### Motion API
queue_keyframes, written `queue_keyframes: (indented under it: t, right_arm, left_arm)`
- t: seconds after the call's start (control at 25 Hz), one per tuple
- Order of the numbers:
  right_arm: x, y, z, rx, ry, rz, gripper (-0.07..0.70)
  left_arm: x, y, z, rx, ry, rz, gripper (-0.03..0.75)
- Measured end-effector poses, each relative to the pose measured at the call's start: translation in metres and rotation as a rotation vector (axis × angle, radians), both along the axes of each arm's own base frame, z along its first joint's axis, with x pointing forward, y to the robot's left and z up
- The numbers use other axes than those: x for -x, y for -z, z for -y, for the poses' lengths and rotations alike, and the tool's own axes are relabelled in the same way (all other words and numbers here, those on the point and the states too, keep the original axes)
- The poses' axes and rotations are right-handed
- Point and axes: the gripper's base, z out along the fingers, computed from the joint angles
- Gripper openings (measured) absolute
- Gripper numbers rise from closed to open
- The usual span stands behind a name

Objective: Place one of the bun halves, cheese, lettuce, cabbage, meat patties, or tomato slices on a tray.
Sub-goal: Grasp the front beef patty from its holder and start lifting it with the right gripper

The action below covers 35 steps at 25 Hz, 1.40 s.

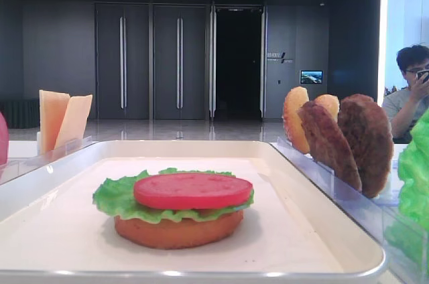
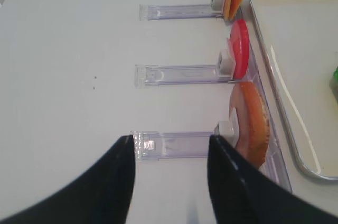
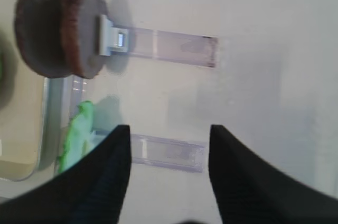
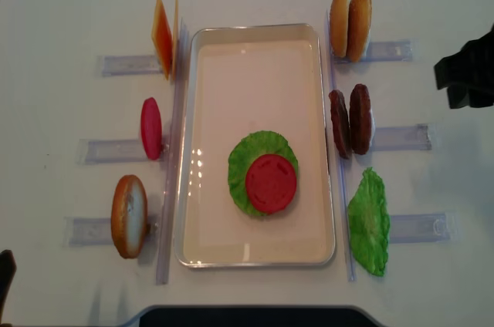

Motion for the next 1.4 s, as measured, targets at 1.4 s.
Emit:
queue_keyframes:
  t: [1.4]
  right_arm:
    - [-0.042, 0.047, -0.124, -0.066, -0.026, -0.062, 0.412]
  left_arm:
    - [0.000, 0.000, 0.000, 0.000, 0.000, 0.000, 0.345]
